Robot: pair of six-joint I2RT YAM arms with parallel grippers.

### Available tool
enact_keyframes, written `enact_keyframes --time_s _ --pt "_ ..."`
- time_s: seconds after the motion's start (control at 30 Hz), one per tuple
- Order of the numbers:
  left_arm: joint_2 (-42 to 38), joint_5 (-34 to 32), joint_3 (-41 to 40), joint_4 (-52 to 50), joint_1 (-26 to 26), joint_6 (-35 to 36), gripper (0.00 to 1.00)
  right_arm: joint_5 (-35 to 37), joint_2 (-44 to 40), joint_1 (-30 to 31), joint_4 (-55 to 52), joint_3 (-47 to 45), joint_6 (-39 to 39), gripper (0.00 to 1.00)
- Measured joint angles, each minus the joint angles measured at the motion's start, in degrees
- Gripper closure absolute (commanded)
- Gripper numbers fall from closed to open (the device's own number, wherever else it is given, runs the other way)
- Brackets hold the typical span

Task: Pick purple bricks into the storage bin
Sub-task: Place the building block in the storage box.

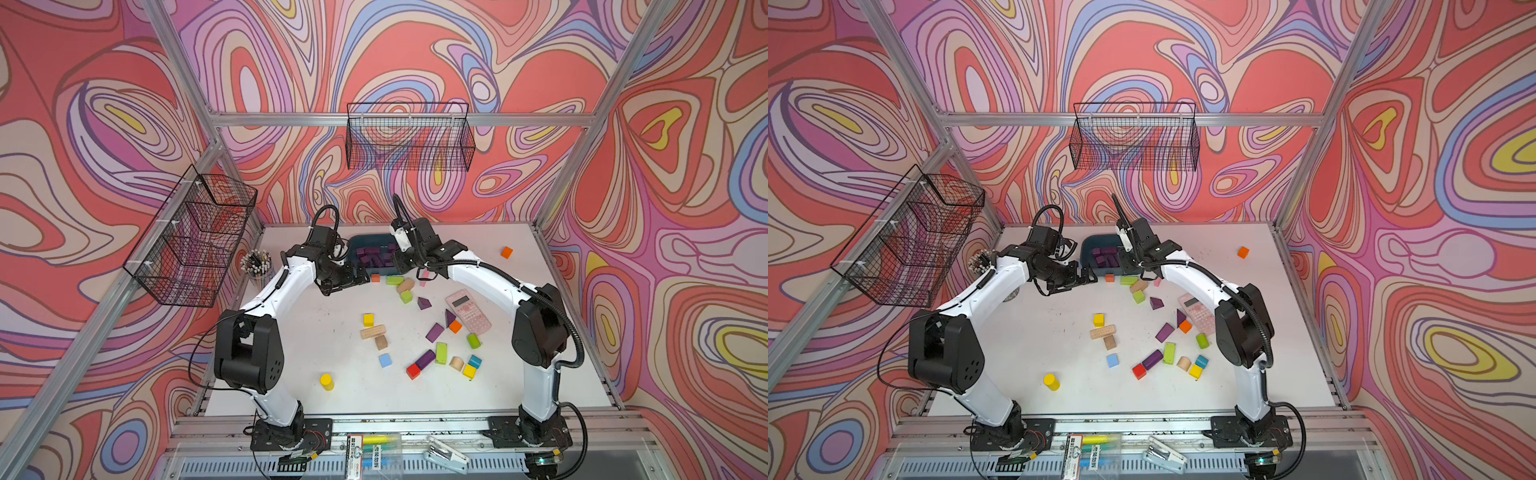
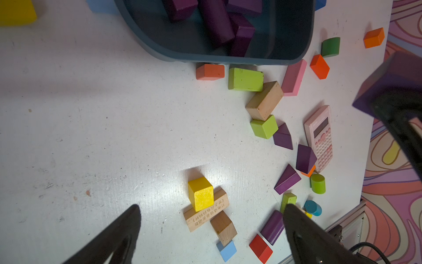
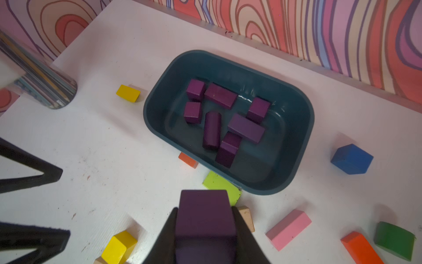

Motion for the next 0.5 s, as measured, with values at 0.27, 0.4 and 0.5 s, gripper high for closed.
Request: enact_keyframes --time_s 0.27,0.4,0.5 --pt "0.0 -0.04 0.0 0.02 0.0 0.02 0.0 2.54 2.43 0.0 5.46 0.66 3.93 0.75" --pt "-0.02 -0.2 0.0 0.02 0.0 0.02 0.0 3.63 3.1 0.0 8.0 0.63 5.62 0.75" --pt "-0.02 -0.2 0.0 0.02 0.0 0.02 0.0 4.61 4.09 0.0 9.25 0.85 6.78 0.75"
